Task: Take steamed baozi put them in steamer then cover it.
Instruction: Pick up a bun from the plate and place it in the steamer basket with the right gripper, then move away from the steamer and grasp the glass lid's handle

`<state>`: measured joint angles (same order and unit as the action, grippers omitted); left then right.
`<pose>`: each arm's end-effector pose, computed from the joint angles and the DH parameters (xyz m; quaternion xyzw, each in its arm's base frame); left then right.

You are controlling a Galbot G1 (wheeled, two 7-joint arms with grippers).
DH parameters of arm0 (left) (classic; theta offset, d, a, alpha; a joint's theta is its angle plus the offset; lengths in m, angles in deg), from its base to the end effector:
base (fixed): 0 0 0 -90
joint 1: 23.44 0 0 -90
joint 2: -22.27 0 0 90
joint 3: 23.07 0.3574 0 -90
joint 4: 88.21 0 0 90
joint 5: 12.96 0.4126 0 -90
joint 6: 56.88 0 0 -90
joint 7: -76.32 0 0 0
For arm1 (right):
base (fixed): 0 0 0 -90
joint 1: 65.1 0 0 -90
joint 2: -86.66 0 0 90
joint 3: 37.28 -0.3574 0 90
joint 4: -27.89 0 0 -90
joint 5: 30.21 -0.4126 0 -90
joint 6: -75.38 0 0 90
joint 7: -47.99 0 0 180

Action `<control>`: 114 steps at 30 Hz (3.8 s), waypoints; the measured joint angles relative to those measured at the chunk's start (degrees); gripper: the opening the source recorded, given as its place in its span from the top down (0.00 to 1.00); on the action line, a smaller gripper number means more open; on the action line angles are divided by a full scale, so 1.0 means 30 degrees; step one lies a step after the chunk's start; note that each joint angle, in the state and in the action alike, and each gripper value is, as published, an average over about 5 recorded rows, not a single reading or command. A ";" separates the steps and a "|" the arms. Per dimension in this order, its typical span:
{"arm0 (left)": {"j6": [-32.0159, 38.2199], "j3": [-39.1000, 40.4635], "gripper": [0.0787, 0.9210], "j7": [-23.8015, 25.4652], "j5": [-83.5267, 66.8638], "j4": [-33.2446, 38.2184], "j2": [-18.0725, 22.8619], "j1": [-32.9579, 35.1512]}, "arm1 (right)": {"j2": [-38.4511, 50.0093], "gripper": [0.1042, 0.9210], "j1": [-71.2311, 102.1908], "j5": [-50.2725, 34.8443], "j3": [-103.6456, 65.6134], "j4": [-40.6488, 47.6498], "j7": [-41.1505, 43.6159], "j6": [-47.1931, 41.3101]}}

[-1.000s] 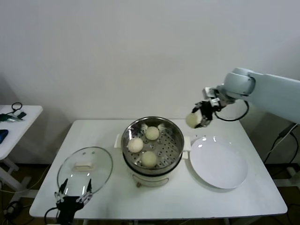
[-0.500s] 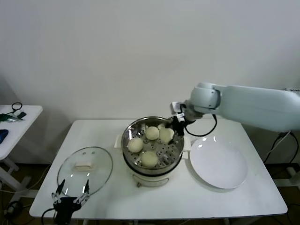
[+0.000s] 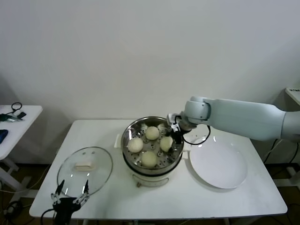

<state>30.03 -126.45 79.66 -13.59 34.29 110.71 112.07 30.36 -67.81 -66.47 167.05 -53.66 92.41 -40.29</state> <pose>0.1420 0.0842 -0.3350 0.0560 -0.9860 -0.0721 0.1392 0.5614 0.0774 -0.1418 0.5530 -0.5683 0.5028 0.3441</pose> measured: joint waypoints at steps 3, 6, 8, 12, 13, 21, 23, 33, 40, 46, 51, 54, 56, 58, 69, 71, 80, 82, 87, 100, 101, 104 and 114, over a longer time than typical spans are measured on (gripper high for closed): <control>-0.0005 0.0009 0.12 -0.0003 -0.0009 0.0020 0.0001 0.0004 | -0.0099 0.23 0.0079 0.0019 -0.0070 0.0175 0.0006 0.0011; -0.0061 0.0005 0.12 -0.0014 -0.0055 0.0054 -0.0001 0.0010 | -0.0156 0.15 0.0100 -0.0068 -0.0208 0.0318 0.0044 0.0085; -0.0138 0.0003 0.12 -0.0017 -0.0107 0.0100 -0.0006 0.0019 | -0.0153 0.13 0.0054 -0.0184 -0.0292 0.0378 0.0105 0.0169; -0.0321 0.0011 0.12 0.0028 -0.0179 0.0236 -0.0033 0.0052 | -0.0023 0.12 -0.0215 -0.0613 -0.0509 0.0404 0.0195 0.0315; -0.0358 0.0015 0.12 0.0041 -0.0194 0.0274 -0.0037 0.0050 | 0.0045 0.12 -0.0294 -0.0777 -0.0602 0.0396 0.0196 0.0329; -0.0411 0.0036 0.12 -0.0012 -0.0201 0.0467 -0.0099 -0.0133 | 0.1404 0.12 0.0031 -0.3093 -0.2731 -0.0072 -0.1135 0.0014; -0.0410 0.0061 0.12 -0.0045 -0.0162 0.0429 -0.0134 -0.0209 | 0.2040 0.12 0.0480 -0.3758 -0.3745 -0.0373 -0.1764 -0.0092; -0.0634 0.0247 0.12 0.0039 -0.0091 0.0361 -0.0398 -0.0485 | 0.6333 0.12 0.4759 -0.5373 -0.9895 -0.2120 -0.5276 0.0656; -0.0836 0.0311 0.12 -0.0089 -0.0415 0.0288 -0.0564 -0.0804 | 0.8589 0.12 1.1159 -0.5568 -1.6624 -0.2710 -0.8519 0.2645; -0.0815 0.0147 0.12 -0.0162 -0.0739 0.0440 -0.0855 -0.1165 | 0.8835 0.12 1.8638 -0.4892 -2.4195 -0.3559 -1.0391 0.4495; -0.0556 0.0025 0.12 -0.0118 -0.0760 0.0336 -0.1137 -0.1556 | 0.7720 0.12 2.4970 -0.4153 -3.0450 -0.4393 -1.1200 0.6037; -0.0425 0.0032 0.12 -0.0130 -0.0723 0.0221 -0.1282 -0.1765 | 0.6669 0.12 2.8483 -0.3814 -3.3725 -0.4856 -1.1496 0.6894; -0.0312 0.0056 0.12 -0.0162 -0.0643 0.0123 -0.1371 -0.1883 | 0.5895 0.12 3.0612 -0.3596 -3.5610 -0.5092 -1.1652 0.7483; -0.0151 0.0080 0.12 -0.0225 -0.0513 0.0008 -0.1459 -0.2000 | 0.5107 0.12 3.2562 -0.3376 -3.7191 -0.5246 -1.1767 0.8072; 0.1985 -0.0252 0.12 -0.1586 0.3145 -0.1186 -0.2346 -0.2505 | 0.1171 0.12 3.9268 -0.1507 -4.1147 -0.4966 -1.1555 1.1541; 0.2397 -0.0296 0.12 -0.2375 0.4841 -0.1540 -0.2575 -0.2622 | 0.0592 0.12 3.9706 -0.1161 -4.1342 -0.4801 -1.1484 1.2156; 0.2672 0.0052 0.12 -0.5958 1.3512 -0.3803 -0.3059 -0.3138 | -0.1360 0.12 4.0691 0.0072 -4.1480 -0.4313 -1.1327 1.4060; 0.2657 0.0135 0.12 -0.6609 1.5275 -0.4449 -0.3118 -0.3272 | -0.1664 0.12 4.0778 0.0286 -4.1441 -0.4256 -1.1297 1.4316; 0.2669 0.0264 0.12 -0.8072 1.9047 -0.6054 -0.3142 -0.3724 | -0.2231 0.12 4.0915 0.0652 -4.1346 -0.4068 -1.1271 1.4784; 0.3111 0.0979 0.12 -1.0105 2.4077 -0.9768 -0.3565 -0.5307 | -0.2981 0.12 4.1154 0.1068 -4.1471 -0.3941 -1.1269 1.5352; 0.3116 0.1010 0.12 -1.0161 2.4251 -1.0049 -0.3594 -0.5453 | -0.3024 0.12 4.1179 0.1091 -4.1479 -0.3938 -1.1269 1.5381; 0.3122 0.1050 0.12 -1.0272 2.4672 -1.0849 -0.3678 -0.5908 | -0.3157 0.12 4.1249 0.1166 -4.1505 -0.3924 -1.1270 1.5471; 0.3096 0.1276 0.12 -1.0141 2.5262 -1.2450 -0.3858 -0.7529 | -0.3556 0.12 4.1429 0.1298 -4.1578 -0.3833 -1.1269 1.5673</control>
<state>39.32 -122.62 49.24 62.20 -3.06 99.14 89.48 19.70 56.48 -62.58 42.32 -65.16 58.60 6.73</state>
